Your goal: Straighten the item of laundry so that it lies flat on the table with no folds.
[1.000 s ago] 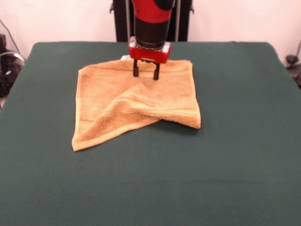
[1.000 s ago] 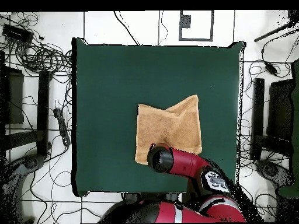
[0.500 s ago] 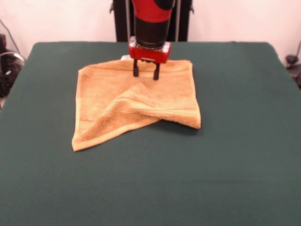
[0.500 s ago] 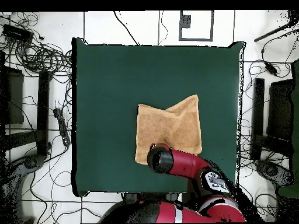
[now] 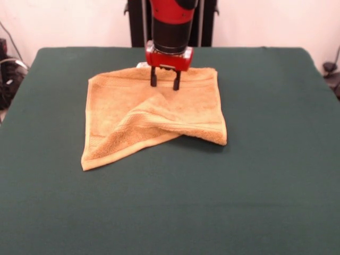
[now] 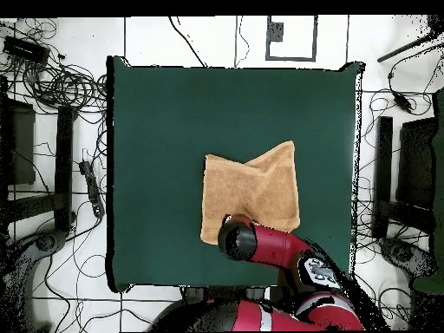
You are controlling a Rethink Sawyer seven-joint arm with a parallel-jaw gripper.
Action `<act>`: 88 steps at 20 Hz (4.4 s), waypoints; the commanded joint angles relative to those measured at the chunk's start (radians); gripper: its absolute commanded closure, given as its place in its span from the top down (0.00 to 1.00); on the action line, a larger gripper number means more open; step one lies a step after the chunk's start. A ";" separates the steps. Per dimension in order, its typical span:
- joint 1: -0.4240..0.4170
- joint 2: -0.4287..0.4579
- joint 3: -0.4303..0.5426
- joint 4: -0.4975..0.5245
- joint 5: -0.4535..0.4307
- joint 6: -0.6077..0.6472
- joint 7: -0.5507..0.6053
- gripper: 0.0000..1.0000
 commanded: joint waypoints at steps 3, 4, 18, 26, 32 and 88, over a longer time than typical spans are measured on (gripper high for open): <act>-0.042 0.421 0.082 -0.062 -0.038 -0.285 0.189 1.00; -0.044 0.422 0.084 -0.063 -0.040 -0.282 0.185 1.00; -0.063 0.437 0.098 -0.060 -0.021 -0.243 0.199 1.00; -0.043 0.469 0.081 -0.093 -0.016 -0.144 0.155 1.00; -0.087 0.499 0.112 -0.103 -0.025 -0.108 0.126 1.00; -0.009 0.593 0.044 -0.123 0.110 0.156 0.236 1.00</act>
